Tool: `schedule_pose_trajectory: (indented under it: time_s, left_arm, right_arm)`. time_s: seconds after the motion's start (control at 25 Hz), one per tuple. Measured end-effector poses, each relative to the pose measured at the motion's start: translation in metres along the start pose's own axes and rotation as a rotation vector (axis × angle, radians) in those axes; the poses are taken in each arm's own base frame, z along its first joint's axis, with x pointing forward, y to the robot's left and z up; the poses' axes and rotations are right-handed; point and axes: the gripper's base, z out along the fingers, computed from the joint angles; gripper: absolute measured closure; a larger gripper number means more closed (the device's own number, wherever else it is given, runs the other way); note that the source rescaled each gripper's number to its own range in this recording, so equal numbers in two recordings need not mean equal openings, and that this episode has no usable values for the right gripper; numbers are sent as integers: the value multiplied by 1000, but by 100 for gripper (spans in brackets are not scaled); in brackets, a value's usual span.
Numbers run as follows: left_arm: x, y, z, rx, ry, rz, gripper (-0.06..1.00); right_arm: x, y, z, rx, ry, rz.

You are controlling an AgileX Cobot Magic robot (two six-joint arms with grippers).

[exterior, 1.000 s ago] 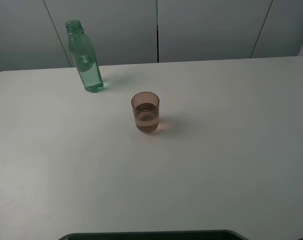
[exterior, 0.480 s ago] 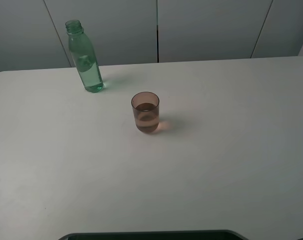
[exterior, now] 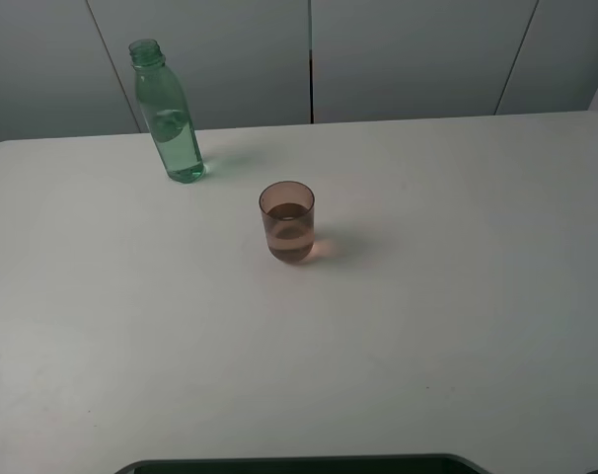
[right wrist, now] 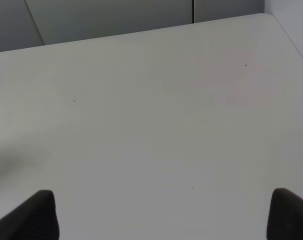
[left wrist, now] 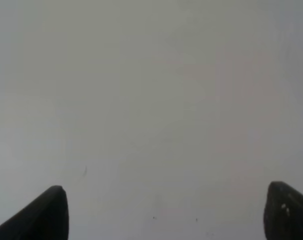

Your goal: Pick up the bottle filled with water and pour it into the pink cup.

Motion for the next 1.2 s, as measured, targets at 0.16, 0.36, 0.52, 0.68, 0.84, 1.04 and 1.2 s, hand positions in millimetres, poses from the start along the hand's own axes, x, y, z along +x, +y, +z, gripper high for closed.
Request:
schedule_pose_trajectory:
  time_s: [0.16,0.36,0.52,0.68,0.84,1.04,1.2]
  left_arm:
    - [19,-1,-3,-1,-60,16,-6]
    - [38,-1,-9,-6,-199,45,-6]
    - [54,-2,-13,-10,-285,60,-6]
    - [55,-1,-15,-19,-300,75,-6]
    - [54,-1,-15,-20,-318,79,-6]
    - [53,0,-7,-30,-336,83,-6]
    - [52,0,-8,-30,-346,83,-6]
  right_arm:
    - [0,0,0,0,0,0]
    - [0,0,0,0,0,0]
    - [0,0,0,0,0,0]
    - [0,0,0,0,0,0]
    - [0,0,0,0,2,0]
    - [0,0,0,0,2,0]
    - [0,0,0,0,2,0]
